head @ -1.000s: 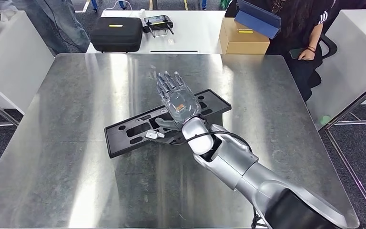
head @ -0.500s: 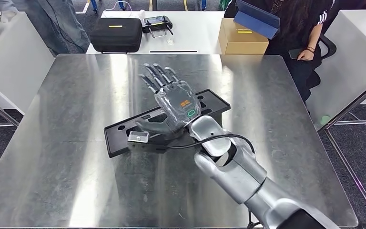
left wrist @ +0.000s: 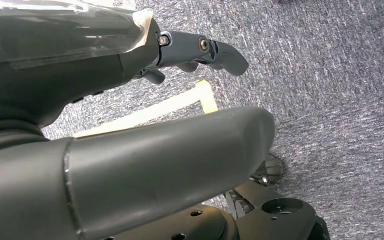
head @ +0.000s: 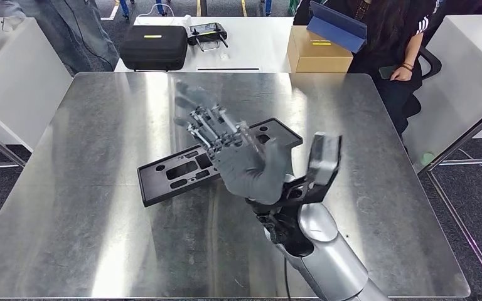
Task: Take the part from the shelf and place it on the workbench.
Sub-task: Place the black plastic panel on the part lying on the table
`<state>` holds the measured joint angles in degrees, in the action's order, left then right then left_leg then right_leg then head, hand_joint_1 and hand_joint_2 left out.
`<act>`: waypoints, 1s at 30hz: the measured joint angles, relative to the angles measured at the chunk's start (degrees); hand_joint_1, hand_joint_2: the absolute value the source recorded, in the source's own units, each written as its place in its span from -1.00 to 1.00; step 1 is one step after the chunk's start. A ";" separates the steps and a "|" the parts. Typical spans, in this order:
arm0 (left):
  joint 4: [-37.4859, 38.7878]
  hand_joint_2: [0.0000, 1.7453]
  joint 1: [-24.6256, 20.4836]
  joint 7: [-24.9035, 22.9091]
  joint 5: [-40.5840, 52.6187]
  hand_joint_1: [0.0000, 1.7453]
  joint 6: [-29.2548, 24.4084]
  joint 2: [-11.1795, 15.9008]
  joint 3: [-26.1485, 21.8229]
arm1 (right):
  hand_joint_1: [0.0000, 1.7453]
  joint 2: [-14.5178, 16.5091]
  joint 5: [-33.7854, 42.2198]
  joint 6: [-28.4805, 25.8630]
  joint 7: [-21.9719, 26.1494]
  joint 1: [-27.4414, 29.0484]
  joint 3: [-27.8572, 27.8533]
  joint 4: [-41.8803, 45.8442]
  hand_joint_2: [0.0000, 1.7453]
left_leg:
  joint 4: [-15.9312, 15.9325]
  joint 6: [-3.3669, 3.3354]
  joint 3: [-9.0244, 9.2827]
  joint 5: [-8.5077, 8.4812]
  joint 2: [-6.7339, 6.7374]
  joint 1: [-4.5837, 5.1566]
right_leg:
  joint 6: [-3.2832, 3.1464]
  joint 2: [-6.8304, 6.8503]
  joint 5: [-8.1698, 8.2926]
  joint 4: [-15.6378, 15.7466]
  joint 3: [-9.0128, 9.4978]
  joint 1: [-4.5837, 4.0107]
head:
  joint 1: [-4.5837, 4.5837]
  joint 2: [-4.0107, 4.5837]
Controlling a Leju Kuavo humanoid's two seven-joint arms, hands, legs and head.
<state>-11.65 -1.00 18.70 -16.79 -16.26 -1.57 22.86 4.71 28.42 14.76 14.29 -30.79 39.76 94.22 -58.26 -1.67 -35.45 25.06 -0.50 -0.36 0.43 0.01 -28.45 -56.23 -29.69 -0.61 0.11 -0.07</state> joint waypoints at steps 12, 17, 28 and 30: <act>0.16 -1.00 0.17 0.20 -4.79 -1.00 -1.44 -0.37 -1.64 | -1.00 1.84 10.69 8.66 -2.73 1.60 3.35 3.63 -1.00 | 2.59 -1.63 1.78 -1.17 0.34 -0.52 | 0.68 -0.06 -3.06 -5.15 -1.97 0.37 | 0.20 0.00; 0.48 -1.00 0.49 -2.80 -6.50 -1.00 -3.75 -1.64 -3.31 | -1.00 2.08 11.77 7.13 -4.35 1.49 7.12 3.83 -1.00 | 2.55 -0.87 1.41 -1.63 0.35 -1.23 | 2.87 -0.02 -4.98 -13.67 -6.04 2.12 | 0.28 0.00; 1.11 -1.00 1.04 -7.90 -6.11 -1.00 -5.89 -3.29 -4.04 | -1.00 3.15 8.76 5.18 -5.25 -1.36 12.24 3.78 -1.00 | -7.73 3.17 -3.63 5.29 0.34 -2.32 | 0.11 -0.64 1.76 -1.47 -2.26 2.48 | -0.01 0.00; 1.11 -1.00 1.06 -8.59 -6.12 -1.00 -6.15 -3.31 -4.06 | -1.00 3.12 7.22 4.42 -5.80 -1.58 13.29 3.79 -1.00 | -14.55 3.09 -5.49 8.87 0.33 -2.18 | -0.46 -0.40 2.45 -1.52 -3.22 1.85 | -0.05 0.00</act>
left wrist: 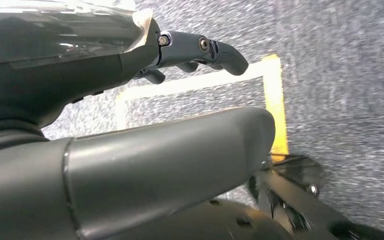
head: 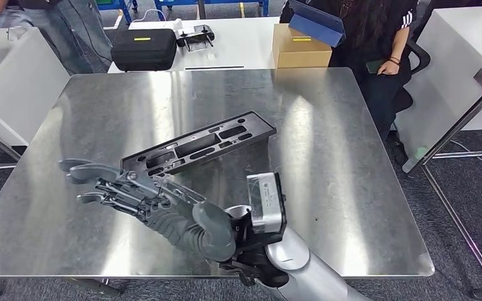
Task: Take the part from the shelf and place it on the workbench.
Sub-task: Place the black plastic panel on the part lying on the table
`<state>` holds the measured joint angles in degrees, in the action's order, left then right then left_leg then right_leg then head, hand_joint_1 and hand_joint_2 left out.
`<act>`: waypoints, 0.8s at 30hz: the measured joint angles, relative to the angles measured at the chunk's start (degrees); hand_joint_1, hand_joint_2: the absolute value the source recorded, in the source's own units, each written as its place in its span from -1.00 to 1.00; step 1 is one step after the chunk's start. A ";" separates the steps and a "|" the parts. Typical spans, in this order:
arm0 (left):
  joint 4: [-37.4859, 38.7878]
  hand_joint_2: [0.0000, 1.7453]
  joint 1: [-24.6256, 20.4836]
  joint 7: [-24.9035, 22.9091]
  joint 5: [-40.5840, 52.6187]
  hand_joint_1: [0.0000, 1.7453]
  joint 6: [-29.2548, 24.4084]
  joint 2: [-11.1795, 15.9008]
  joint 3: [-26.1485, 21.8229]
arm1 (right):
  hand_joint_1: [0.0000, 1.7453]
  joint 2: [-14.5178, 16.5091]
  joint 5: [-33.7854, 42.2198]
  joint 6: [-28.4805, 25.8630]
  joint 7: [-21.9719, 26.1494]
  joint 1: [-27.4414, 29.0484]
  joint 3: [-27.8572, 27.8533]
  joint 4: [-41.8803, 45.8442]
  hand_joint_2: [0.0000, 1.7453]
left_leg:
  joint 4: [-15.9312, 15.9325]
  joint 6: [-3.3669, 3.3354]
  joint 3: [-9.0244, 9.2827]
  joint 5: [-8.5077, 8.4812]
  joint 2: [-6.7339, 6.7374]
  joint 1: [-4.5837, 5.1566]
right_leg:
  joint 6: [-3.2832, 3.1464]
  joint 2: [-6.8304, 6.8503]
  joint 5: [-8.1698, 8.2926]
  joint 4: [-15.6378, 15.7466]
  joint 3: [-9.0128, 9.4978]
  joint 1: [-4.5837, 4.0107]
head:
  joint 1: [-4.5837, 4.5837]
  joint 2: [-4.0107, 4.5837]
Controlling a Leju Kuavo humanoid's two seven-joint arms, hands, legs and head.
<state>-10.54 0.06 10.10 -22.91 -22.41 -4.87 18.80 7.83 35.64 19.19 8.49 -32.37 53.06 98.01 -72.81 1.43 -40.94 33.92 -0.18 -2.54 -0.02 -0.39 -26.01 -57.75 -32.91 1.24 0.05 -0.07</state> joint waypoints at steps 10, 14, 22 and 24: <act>-0.33 -1.00 0.01 -0.36 -0.02 -1.00 -0.13 -0.27 0.05 | -1.00 -0.71 -2.14 -2.26 -1.51 -1.12 2.71 1.09 -1.00 | 15.88 -3.21 11.75 -5.21 0.20 1.93 | 1.83 0.41 2.43 -0.31 -2.32 -1.05 | 0.04 0.00; -1.14 -1.00 -1.09 -0.91 -1.19 -1.00 0.64 -0.28 0.04 | -1.00 -1.15 0.27 -1.87 -1.99 -1.78 3.97 0.98 -1.00 | 16.41 -4.22 9.18 -7.93 0.70 1.82 | 1.04 0.35 -5.37 -10.93 -6.42 -0.88 | 0.49 0.00; -3.66 -1.00 -6.82 -1.57 -1.86 -1.00 0.90 0.53 0.31 | -1.00 -0.68 2.44 -3.50 1.58 -3.15 6.93 0.48 -1.00 | 16.12 -2.66 4.48 -12.38 0.80 2.08 | 2.44 0.38 -3.89 1.21 5.85 -0.98 | 0.41 0.00; -3.88 -1.00 -7.41 -1.89 -1.86 -1.00 0.91 0.56 0.67 | -1.00 -0.85 1.95 -3.31 2.80 -3.08 6.41 0.04 -1.00 | 16.24 -1.98 4.27 -13.31 0.90 2.04 | 1.57 0.28 -3.53 1.87 5.49 -1.11 | 0.32 0.00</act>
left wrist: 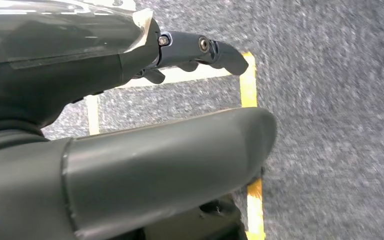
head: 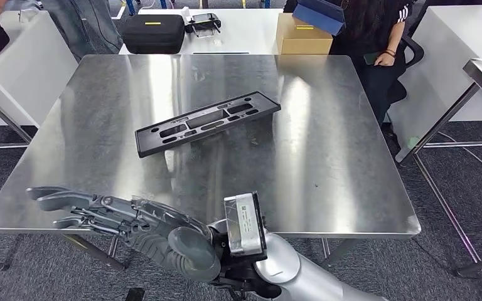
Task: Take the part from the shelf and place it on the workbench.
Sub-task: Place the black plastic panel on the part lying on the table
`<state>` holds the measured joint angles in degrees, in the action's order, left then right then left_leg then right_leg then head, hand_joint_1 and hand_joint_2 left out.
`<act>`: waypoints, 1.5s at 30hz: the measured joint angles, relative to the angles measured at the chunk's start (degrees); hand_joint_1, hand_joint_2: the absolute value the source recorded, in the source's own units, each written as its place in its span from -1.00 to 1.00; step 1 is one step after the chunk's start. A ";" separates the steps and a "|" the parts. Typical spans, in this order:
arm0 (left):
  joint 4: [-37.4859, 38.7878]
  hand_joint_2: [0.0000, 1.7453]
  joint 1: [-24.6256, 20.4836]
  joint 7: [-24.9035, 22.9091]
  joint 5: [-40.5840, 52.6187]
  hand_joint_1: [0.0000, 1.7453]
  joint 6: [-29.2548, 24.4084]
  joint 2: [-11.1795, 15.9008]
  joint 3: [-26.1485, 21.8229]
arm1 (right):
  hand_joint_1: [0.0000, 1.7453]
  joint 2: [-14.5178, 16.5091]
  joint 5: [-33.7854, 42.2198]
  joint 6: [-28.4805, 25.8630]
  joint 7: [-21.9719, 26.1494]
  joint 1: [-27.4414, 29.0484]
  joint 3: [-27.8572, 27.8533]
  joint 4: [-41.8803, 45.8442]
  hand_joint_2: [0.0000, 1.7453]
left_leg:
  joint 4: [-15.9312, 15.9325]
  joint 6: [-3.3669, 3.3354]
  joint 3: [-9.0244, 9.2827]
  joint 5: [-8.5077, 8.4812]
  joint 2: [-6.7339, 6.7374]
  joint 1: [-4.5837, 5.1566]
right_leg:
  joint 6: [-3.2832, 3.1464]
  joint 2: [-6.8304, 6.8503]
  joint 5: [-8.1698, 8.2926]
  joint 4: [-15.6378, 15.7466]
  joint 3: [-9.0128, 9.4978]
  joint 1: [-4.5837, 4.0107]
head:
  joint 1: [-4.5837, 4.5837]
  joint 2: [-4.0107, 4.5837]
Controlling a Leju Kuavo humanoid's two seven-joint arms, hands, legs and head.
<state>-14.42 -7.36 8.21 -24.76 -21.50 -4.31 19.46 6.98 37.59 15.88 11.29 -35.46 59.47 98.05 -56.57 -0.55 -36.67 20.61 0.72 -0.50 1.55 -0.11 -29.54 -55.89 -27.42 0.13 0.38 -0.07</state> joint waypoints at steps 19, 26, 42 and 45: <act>-0.47 -1.00 -1.67 -0.48 3.13 -1.00 4.65 0.74 4.53 | -1.00 -1.70 -6.59 -3.47 2.98 4.59 -7.56 -2.51 -1.00 | -0.19 -1.89 5.35 5.84 -0.48 -0.26 | 0.40 0.19 3.16 -6.14 -11.17 0.64 | -0.13 -0.01; -0.54 -1.00 -2.50 -0.56 5.12 -1.00 5.24 0.74 7.19 | -1.00 -3.19 -8.47 -4.31 3.73 6.87 -10.11 -2.55 -1.00 | -0.44 -2.18 -0.81 1.04 -0.17 0.49 | 1.34 0.18 0.22 -10.74 -5.65 0.22 | 0.00 -0.01; -0.81 -1.00 -3.38 -1.29 6.12 -1.00 6.49 1.11 9.18 | -1.00 -3.80 -10.96 -3.82 4.48 8.61 -12.13 -2.49 -1.00 | -7.29 2.24 3.33 7.01 -0.76 -1.21 | -0.97 0.46 5.55 -1.22 -6.75 0.59 | -0.53 0.00; -0.94 -1.00 -3.66 -1.36 5.94 -1.00 6.52 1.13 9.25 | -1.00 -3.75 -11.18 -3.57 4.64 8.62 -12.38 -2.37 -1.00 | -1.90 1.33 6.52 8.13 -1.15 -0.64 | 0.38 0.55 6.66 -1.80 -7.85 0.42 | -0.46 -0.01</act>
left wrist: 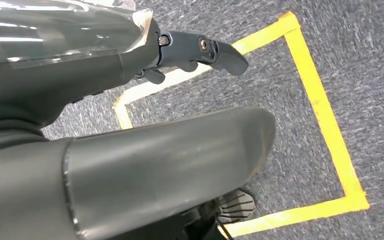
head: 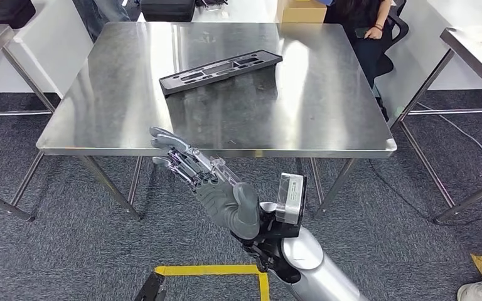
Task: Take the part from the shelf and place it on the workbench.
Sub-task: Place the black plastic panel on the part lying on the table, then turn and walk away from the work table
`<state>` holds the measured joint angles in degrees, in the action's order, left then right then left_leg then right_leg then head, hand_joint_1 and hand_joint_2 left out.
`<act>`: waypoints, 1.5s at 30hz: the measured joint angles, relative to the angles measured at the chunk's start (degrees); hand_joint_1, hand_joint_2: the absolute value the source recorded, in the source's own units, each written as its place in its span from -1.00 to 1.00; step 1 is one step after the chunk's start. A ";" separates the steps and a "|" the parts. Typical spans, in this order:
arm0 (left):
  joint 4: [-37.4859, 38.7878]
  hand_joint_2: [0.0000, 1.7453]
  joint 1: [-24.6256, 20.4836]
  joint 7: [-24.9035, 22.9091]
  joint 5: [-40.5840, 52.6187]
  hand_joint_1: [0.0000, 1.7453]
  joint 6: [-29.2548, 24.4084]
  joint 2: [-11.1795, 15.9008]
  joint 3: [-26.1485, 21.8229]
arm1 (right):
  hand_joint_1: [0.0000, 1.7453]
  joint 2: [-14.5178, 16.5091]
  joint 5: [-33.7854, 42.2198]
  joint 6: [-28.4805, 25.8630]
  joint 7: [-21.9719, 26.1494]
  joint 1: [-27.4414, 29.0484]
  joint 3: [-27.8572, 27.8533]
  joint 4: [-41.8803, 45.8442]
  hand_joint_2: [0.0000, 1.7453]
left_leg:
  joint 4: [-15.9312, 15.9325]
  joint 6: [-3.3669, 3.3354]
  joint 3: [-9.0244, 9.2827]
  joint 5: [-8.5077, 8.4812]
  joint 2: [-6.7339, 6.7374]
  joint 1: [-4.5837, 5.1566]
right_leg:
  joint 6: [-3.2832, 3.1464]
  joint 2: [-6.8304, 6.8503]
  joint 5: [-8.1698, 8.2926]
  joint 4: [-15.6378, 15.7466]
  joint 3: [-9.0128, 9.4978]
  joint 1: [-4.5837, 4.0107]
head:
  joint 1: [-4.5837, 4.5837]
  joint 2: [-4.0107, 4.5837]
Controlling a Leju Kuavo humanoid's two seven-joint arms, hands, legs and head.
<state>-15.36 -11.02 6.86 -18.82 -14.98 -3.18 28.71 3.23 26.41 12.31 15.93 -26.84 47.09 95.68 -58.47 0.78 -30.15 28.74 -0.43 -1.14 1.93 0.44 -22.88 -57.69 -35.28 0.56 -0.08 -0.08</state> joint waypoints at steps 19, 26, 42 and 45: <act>-0.07 -1.00 0.58 0.26 -0.62 -1.00 -0.08 0.34 0.18 | -1.00 -0.76 -0.99 -0.58 0.11 0.62 -0.45 0.78 -1.00 | -0.68 -1.05 -10.44 -7.82 0.47 0.61 | -2.46 -0.18 -5.81 2.26 7.57 -0.56 | 0.26 -0.01; -0.07 -1.00 0.69 0.25 0.37 -1.00 0.34 0.62 0.48 | -1.00 -0.98 -1.95 -1.13 0.16 1.51 -0.50 0.82 -1.00 | -12.70 1.07 -8.83 -1.66 0.34 -0.75 | -2.12 0.01 -1.71 1.34 2.01 0.04 | -0.10 -0.01; -0.25 -1.00 0.75 -1.86 -0.64 -1.00 -2.54 0.59 1.85 | -1.00 -0.67 -0.11 -0.43 -0.67 0.66 0.52 0.97 -1.00 | -0.03 -2.75 -3.14 -2.00 3.43 0.24 | 1.06 0.39 -5.76 -9.14 -2.19 0.00 | 0.27 -0.01; -0.25 -1.00 0.78 -1.61 -0.88 -1.00 -2.59 0.58 1.85 | -1.00 -0.26 0.03 -0.31 -0.68 0.11 0.82 0.97 -1.00 | -0.06 -2.12 -3.21 -2.29 4.69 0.57 | 0.05 2.57 -4.15 -0.17 3.33 -0.92 | 0.22 -0.01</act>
<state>-15.61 -10.24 5.25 -19.70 -17.57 -2.60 30.56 2.97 26.45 12.00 15.25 -26.73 47.91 96.65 -58.53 -1.35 -33.35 26.45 4.27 -0.57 1.99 3.01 -27.03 -57.86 -31.94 -0.37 0.14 -0.09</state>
